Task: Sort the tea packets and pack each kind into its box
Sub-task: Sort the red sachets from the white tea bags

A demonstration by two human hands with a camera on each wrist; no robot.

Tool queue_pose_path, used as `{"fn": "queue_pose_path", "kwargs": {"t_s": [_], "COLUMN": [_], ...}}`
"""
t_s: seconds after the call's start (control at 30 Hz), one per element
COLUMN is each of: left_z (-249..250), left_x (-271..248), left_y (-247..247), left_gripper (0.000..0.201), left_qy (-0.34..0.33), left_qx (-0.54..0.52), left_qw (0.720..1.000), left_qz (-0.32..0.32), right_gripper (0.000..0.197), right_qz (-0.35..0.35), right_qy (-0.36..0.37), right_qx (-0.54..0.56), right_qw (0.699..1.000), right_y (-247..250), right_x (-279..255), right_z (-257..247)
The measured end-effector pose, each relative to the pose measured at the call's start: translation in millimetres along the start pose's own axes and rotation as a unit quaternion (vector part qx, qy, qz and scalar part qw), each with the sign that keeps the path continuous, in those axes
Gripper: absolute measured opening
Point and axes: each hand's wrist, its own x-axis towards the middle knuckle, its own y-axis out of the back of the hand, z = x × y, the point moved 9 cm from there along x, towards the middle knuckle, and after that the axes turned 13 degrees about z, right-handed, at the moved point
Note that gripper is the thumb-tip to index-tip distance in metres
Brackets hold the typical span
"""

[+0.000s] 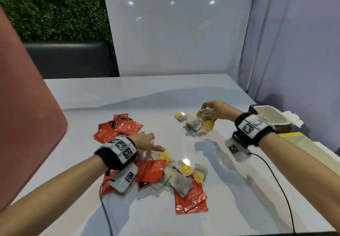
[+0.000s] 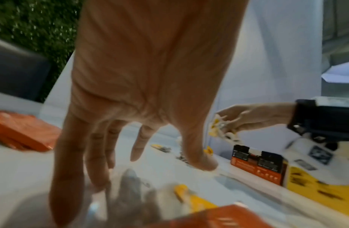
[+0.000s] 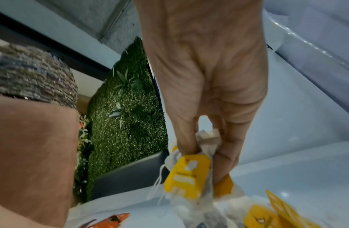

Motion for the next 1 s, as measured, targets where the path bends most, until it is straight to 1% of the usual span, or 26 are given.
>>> {"fn": "queue_pose_path", "kwargs": {"t_s": [0.07,0.17,0.23,0.3,0.37,0.47,0.5,0.53,0.57,0.6,0.63,0.67,0.7,0.73,0.77,0.8,0.83,0.9,0.97,1.0], "left_z": [17,35,39,39,37,33,31,29,27,23,20,18,16,15,14,14,14,12,8,6], "left_x": [1,1,3,6,8,10,11,10,11,11,11,11,10,9,9,7,7,7,12,14], "left_y": [-7,-13,-15,-15,-12,-11,-12,-11,-11,-10,-8,-4,1,7,14,23,32,51,66,72], "left_gripper": [0.084,0.07,0.061,0.054,0.049,0.042,0.041,0.04,0.038,0.036,0.034,0.033,0.033,0.033,0.034,0.035,0.034,0.03,0.025,0.024], "left_qy": [-0.003,-0.013,-0.019,-0.034,-0.051,-0.07,-0.073,-0.077,-0.081,-0.082,-0.082,-0.082,-0.084,-0.084,-0.084,-0.087,-0.091,-0.095,-0.099,-0.099], "left_qx": [0.001,-0.003,-0.035,-0.049,-0.061,-0.096,-0.116,-0.135,-0.151,-0.165,-0.18,-0.194,-0.207,-0.219,-0.232,-0.245,-0.258,-0.291,-0.338,-0.356], "left_qw": [1.0,0.999,0.999,0.998,0.997,0.993,0.991,0.988,0.985,0.983,0.98,0.977,0.975,0.972,0.969,0.965,0.961,0.95,0.931,0.923], "left_qz": [0.01,0.036,0.034,0.026,0.025,0.013,0.003,-0.006,-0.014,-0.021,-0.023,-0.023,-0.018,-0.009,0.004,0.02,0.037,0.07,0.099,0.11], "right_gripper": [0.026,0.029,0.03,0.031,0.034,0.035,0.037,0.041,0.048,0.06,0.074,0.087,0.096,0.1,0.101,0.097,0.091,0.076,0.065,0.06], "right_qz": [-0.003,0.01,0.008,-0.015,-0.023,0.027,0.028,0.002,-0.06,-0.143,-0.22,-0.273,-0.298,-0.307,-0.306,-0.301,-0.29,-0.259,-0.239,-0.233], "right_qy": [0.003,0.029,0.052,0.056,0.062,0.111,0.131,0.158,0.189,0.213,0.233,0.248,0.264,0.278,0.29,0.295,0.293,0.272,0.227,0.206], "right_qx": [-0.069,-0.135,-0.167,-0.197,-0.206,-0.19,-0.177,-0.163,-0.147,-0.139,-0.15,-0.178,-0.209,-0.234,-0.248,-0.253,-0.249,-0.218,-0.171,-0.157], "right_qw": [0.998,0.99,0.985,0.979,0.976,0.975,0.975,0.974,0.969,0.956,0.935,0.912,0.893,0.88,0.872,0.871,0.876,0.901,0.928,0.937], "right_y": [-7,-17,-26,-35,-36,-26,-28,-34,-47,-64,-79,-90,-98,-104,-108,-110,-111,-108,-104,-103], "right_x": [13,25,28,27,21,-3,-17,-34,-55,-80,-105,-125,-139,-147,-150,-151,-148,-142,-139,-138], "right_z": [-8,-22,-27,-25,-24,-40,-48,-56,-64,-70,-72,-72,-70,-69,-68,-67,-64,-62,-56,-52]}}
